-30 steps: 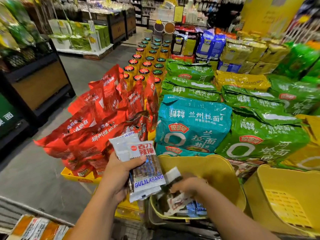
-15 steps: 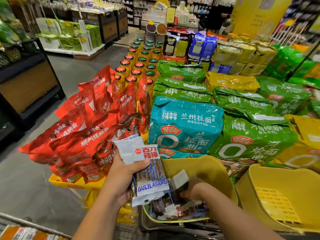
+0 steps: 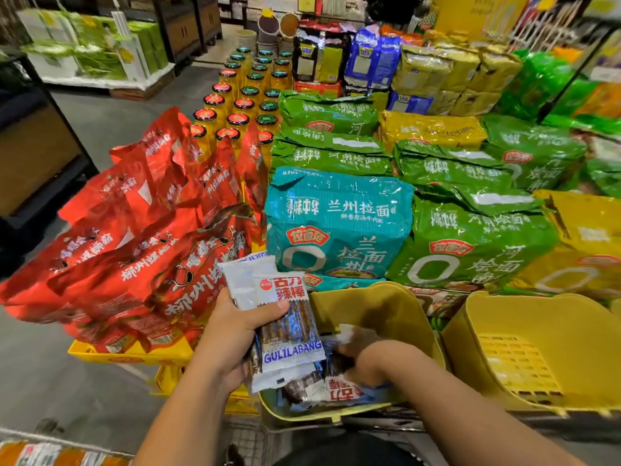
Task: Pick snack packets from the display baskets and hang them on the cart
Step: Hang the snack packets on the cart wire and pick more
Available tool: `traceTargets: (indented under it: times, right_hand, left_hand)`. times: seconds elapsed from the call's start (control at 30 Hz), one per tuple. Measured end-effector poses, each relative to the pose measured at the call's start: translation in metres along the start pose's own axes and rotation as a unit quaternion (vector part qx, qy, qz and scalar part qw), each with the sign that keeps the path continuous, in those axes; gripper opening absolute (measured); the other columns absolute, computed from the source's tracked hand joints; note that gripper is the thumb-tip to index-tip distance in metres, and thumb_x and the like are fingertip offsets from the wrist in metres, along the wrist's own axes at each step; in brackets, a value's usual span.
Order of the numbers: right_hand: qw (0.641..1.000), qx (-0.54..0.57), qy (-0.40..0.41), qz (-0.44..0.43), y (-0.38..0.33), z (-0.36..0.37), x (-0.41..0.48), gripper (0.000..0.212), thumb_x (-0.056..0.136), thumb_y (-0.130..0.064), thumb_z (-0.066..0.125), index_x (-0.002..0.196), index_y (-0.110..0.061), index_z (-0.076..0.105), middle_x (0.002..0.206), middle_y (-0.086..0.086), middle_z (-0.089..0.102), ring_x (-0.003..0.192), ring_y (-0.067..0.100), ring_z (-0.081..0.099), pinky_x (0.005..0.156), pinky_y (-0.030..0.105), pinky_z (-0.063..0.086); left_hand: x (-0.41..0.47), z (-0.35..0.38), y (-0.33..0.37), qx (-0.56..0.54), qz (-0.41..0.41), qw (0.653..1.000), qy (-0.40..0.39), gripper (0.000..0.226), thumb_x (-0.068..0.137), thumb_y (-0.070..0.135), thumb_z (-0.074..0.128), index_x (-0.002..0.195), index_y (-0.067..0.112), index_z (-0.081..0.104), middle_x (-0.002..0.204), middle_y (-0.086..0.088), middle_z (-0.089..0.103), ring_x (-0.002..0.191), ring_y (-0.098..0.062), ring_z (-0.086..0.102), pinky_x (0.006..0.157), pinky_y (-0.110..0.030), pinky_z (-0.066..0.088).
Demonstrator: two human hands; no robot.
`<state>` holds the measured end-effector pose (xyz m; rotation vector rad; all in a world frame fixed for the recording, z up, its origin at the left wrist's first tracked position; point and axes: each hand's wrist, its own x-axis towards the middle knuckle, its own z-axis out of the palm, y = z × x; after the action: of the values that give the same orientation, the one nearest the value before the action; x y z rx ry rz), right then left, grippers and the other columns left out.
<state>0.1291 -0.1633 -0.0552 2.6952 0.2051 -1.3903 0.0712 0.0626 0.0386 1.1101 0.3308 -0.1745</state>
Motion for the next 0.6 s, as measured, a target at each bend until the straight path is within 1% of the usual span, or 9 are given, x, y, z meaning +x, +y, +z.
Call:
traceTargets:
  times: [0.07, 0.1, 0.2, 0.27, 0.3, 0.37, 0.43, 0.47, 0.6]
  right_hand:
    - [1.0, 0.0, -0.013, 0.002, 0.015, 0.002, 0.015, 0.055, 0.079, -0.028, 0.066, 0.133, -0.028, 0.054, 0.123, 0.004, 0.058, 0.104, 0.026, 0.064, 0.089, 0.044, 0.058]
    - [1.0, -0.003, -0.018, 0.002, 0.012, -0.006, 0.0, 0.053, 0.079, -0.026, 0.065, 0.131, -0.024, 0.054, 0.121, 0.004, 0.058, 0.103, 0.026, 0.064, 0.088, 0.042, 0.059]
    - [0.999, -0.038, -0.012, -0.01, 0.0, -0.015, -0.021, 0.041, 0.099, -0.031, 0.057, 0.134, -0.012, 0.053, 0.131, 0.01, 0.059, 0.115, 0.031, 0.06, 0.098, 0.039, 0.053]
    - [0.998, -0.061, -0.024, -0.015, -0.004, -0.018, -0.026, 0.05, 0.105, -0.035, 0.049, 0.145, -0.005, 0.046, 0.144, 0.016, 0.051, 0.126, 0.034, 0.053, 0.104, 0.039, 0.045]
    - [0.997, -0.063, -0.035, -0.017, -0.005, -0.018, -0.027, 0.053, 0.106, -0.034, 0.048, 0.15, -0.006, 0.04, 0.149, 0.017, 0.045, 0.128, 0.033, 0.051, 0.105, 0.04, 0.043]
    - [0.996, -0.06, -0.06, -0.028, -0.003, -0.016, -0.024, 0.06, 0.106, -0.031, 0.047, 0.159, -0.017, 0.024, 0.159, 0.017, 0.031, 0.132, 0.032, 0.046, 0.109, 0.043, 0.04]
    - [0.992, -0.082, -0.087, -0.045, 0.0, -0.014, -0.023, 0.072, 0.105, -0.029, 0.049, 0.162, -0.032, 0.006, 0.168, 0.013, 0.01, 0.147, 0.038, 0.026, 0.116, 0.047, 0.032]
    - [0.99, -0.089, -0.1, -0.052, 0.001, -0.014, -0.023, 0.075, 0.105, -0.03, 0.049, 0.161, -0.037, 0.0, 0.169, 0.012, 0.004, 0.15, 0.04, 0.019, 0.118, 0.048, 0.029]
    - [0.989, -0.073, -0.111, -0.064, 0.011, -0.017, -0.028, 0.072, 0.105, -0.038, 0.047, 0.158, -0.047, -0.001, 0.169, 0.011, 0.005, 0.15, 0.04, 0.022, 0.118, 0.045, 0.029]
  left_hand:
    - [0.002, 0.0, 0.0, -0.002, 0.001, 1.0, 0.002, 0.065, 0.069, 0.002, 0.078, 0.131, 0.008, 0.059, 0.114, -0.02, 0.074, 0.101, -0.041, 0.072, 0.08, -0.054, 0.06]
    - [0.002, 0.0, -0.001, -0.005, -0.001, 1.0, 0.004, 0.067, 0.068, 0.003, 0.079, 0.132, 0.008, 0.058, 0.114, -0.02, 0.074, 0.1, -0.041, 0.072, 0.079, -0.053, 0.06]
    - [0.004, 0.003, -0.003, -0.008, -0.006, 1.0, 0.01, 0.07, 0.066, 0.004, 0.08, 0.132, 0.01, 0.058, 0.113, -0.019, 0.074, 0.099, -0.04, 0.073, 0.077, -0.053, 0.061]
    - [0.004, 0.005, -0.005, -0.007, -0.012, 1.0, 0.012, 0.073, 0.065, 0.005, 0.081, 0.133, 0.011, 0.056, 0.114, -0.018, 0.074, 0.1, -0.04, 0.073, 0.077, -0.054, 0.061]
    - [0.005, 0.006, -0.005, -0.006, -0.013, 1.0, 0.012, 0.074, 0.065, 0.006, 0.082, 0.134, 0.011, 0.056, 0.115, -0.018, 0.074, 0.1, -0.041, 0.073, 0.078, -0.054, 0.061]
    - [0.004, 0.007, -0.005, -0.007, -0.011, 1.0, 0.014, 0.075, 0.065, 0.005, 0.082, 0.135, 0.011, 0.055, 0.116, -0.019, 0.073, 0.102, -0.041, 0.072, 0.079, -0.054, 0.06]
    - [0.004, 0.007, -0.005, -0.007, -0.005, 1.0, 0.017, 0.072, 0.068, 0.004, 0.081, 0.135, 0.011, 0.055, 0.116, -0.018, 0.073, 0.102, -0.04, 0.072, 0.078, -0.053, 0.06]
    - [0.003, 0.007, -0.004, -0.005, -0.001, 1.0, 0.019, 0.07, 0.069, 0.004, 0.08, 0.134, 0.011, 0.056, 0.116, -0.018, 0.073, 0.102, -0.04, 0.072, 0.077, -0.051, 0.061]
    - [0.0, 0.007, -0.003, -0.004, 0.004, 1.0, 0.024, 0.065, 0.071, 0.006, 0.079, 0.132, 0.01, 0.058, 0.114, -0.017, 0.074, 0.1, -0.037, 0.073, 0.072, -0.045, 0.062]
